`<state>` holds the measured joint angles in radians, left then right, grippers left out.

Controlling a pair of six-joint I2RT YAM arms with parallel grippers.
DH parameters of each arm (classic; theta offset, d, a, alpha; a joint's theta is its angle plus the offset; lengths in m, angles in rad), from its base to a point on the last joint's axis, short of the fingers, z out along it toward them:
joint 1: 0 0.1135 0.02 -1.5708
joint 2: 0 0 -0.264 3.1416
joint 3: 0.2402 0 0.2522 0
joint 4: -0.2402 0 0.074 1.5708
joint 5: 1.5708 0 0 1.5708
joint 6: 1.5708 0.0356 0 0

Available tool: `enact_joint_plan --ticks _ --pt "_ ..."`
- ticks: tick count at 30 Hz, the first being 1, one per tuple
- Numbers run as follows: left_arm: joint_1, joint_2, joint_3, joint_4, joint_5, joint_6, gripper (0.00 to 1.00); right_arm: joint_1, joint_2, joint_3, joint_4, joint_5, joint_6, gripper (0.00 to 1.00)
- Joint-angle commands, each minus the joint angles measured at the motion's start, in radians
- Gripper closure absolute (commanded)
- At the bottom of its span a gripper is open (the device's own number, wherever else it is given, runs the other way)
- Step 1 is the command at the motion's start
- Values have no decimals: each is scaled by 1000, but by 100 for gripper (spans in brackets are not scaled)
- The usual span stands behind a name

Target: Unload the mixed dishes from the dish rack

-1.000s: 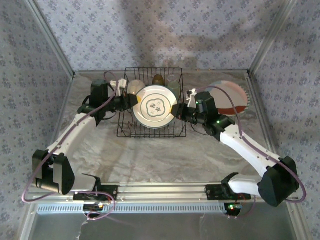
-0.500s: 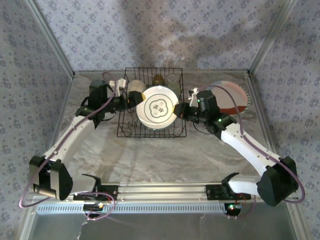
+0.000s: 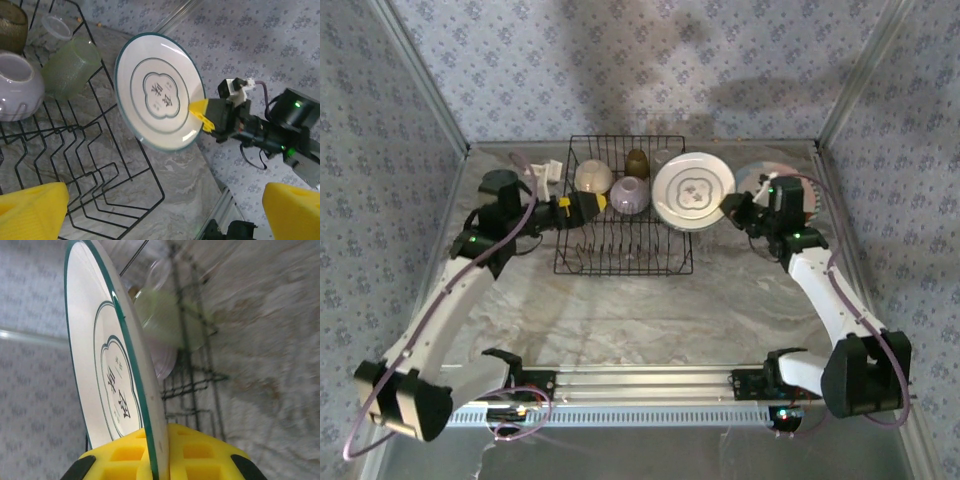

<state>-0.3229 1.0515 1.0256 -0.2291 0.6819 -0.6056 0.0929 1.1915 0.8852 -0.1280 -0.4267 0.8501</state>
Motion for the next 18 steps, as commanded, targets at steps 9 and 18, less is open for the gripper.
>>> enact_joint_plan --ticks 9,18 --pt "10 -242 -84 -212 -51 224 1 -310 146 -38 250 -54 120 100" --pt "15 -349 -144 -213 -204 266 1 -424 334 -27 338 -18 130 100"
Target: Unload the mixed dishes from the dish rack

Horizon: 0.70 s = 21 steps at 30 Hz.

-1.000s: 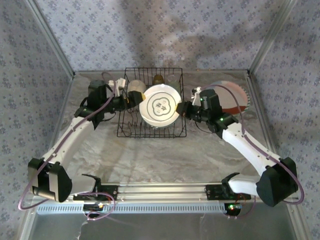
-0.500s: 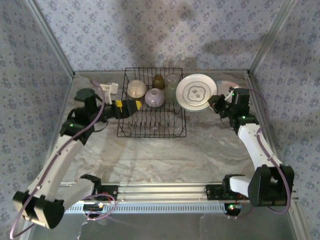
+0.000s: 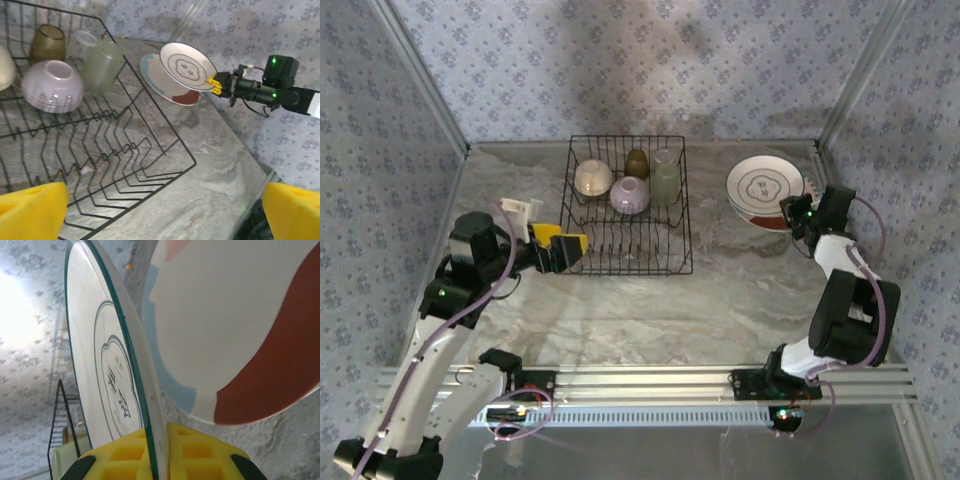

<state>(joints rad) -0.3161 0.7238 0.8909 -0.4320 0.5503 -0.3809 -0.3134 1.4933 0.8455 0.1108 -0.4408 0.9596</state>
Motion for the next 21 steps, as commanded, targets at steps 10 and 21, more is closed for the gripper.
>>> enact_joint_plan --ticks 10,21 --pt "11 -2 -12 -22 -69 44 1 -52 227 94 148 -11 15 100" --pt "15 9 -12 -20 -54 43 1 -61 312 166 117 -9 -2 100"
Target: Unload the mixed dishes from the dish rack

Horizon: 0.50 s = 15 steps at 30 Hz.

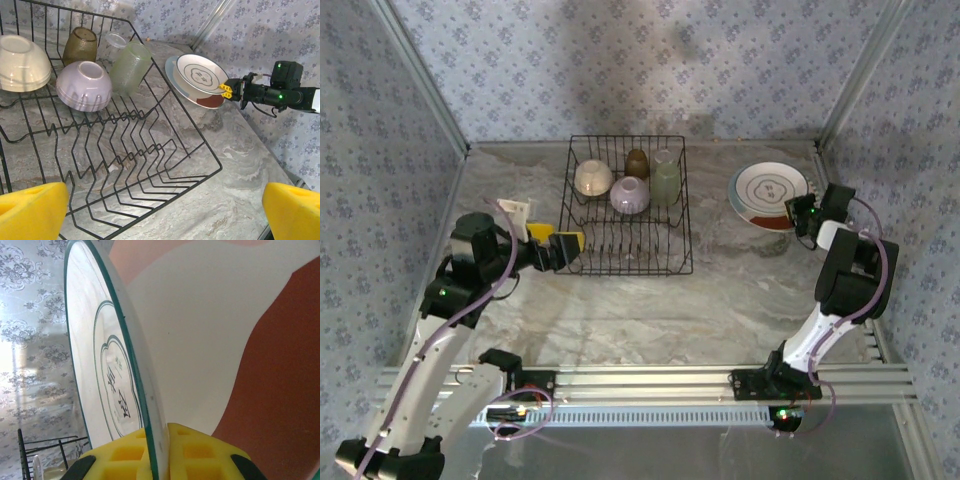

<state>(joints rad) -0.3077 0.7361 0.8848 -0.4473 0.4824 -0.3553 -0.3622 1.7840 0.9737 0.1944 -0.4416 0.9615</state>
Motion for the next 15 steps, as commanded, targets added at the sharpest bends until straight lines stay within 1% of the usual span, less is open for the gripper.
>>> enact_joint_plan --ticks 1,15 --pt "7 -3 -7 -4 14 18 1 -12 31 45 31 -9 -4 100" --pt "7 8 -8 -2 39 16 1 -20 91 98 5 -8 -8 100"
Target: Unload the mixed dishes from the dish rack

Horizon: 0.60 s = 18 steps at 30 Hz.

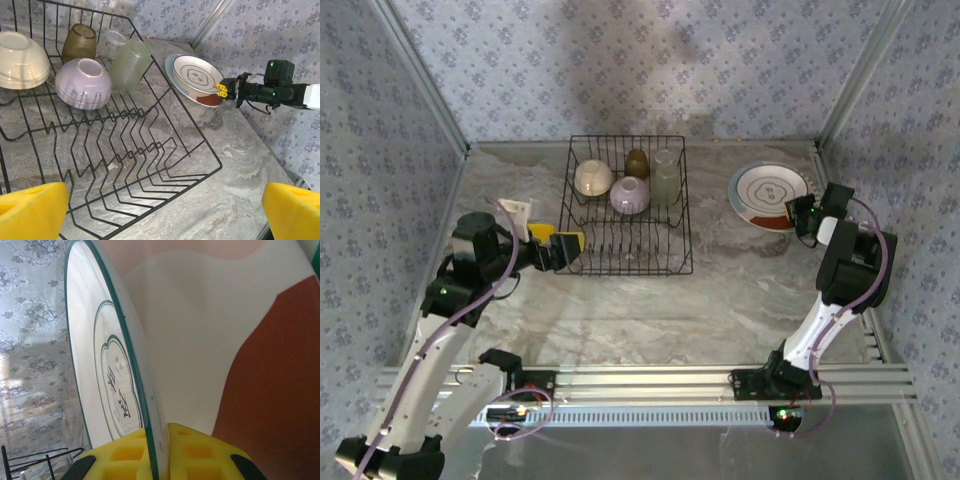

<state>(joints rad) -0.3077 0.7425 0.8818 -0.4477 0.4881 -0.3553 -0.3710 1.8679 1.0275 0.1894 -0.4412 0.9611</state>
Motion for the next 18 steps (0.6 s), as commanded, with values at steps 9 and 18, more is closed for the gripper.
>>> enact_joint_plan --ticks 9,18 --pt "7 2 -4 -3 42 15 1 -11 33 59 -3 -10 -10 99" --pt "7 2 -6 -2 49 13 1 -13 50 63 -20 -8 -17 91"
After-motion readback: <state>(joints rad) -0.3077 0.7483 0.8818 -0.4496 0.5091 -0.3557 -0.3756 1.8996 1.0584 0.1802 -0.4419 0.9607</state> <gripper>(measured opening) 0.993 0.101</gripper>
